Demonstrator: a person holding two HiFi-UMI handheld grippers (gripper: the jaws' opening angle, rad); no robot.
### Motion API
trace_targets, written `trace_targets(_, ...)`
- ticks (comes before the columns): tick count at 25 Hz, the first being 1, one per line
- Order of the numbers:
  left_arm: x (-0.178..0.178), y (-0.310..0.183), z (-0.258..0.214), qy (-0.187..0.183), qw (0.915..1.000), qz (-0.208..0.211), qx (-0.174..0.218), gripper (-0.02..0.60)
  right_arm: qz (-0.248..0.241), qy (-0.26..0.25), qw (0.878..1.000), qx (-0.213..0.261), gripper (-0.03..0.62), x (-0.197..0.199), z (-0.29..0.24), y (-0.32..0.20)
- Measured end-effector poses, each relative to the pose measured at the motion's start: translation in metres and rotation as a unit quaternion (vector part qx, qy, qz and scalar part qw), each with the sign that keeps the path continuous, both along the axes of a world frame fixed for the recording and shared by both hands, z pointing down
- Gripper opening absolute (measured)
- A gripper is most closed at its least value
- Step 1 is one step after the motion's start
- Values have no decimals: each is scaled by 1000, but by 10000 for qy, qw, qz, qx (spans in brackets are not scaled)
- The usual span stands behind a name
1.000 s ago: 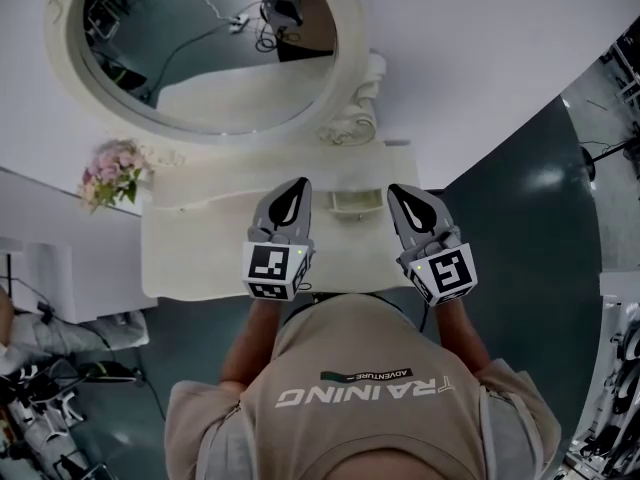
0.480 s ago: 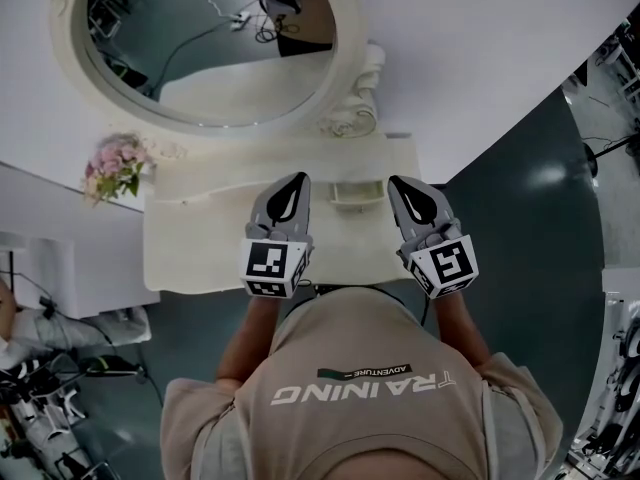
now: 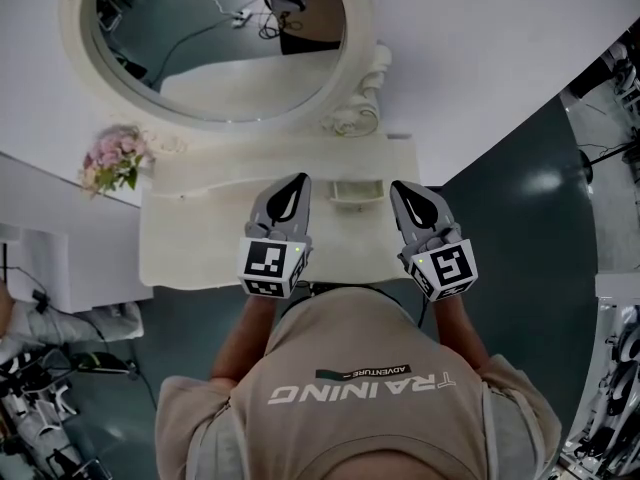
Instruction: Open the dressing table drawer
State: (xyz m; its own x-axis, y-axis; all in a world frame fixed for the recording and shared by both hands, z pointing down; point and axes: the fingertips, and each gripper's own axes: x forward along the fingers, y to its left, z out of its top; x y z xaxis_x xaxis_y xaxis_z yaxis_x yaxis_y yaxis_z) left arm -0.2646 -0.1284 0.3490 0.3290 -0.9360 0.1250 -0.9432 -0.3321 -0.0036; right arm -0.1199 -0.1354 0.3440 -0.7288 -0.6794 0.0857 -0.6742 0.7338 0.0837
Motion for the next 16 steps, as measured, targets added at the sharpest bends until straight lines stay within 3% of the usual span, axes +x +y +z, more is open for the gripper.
trace_targets(16, -2, -10, 9, 186, 9998, 17, -78, 17, -7, 53, 10000, -45, 2, -3, 4, -9)
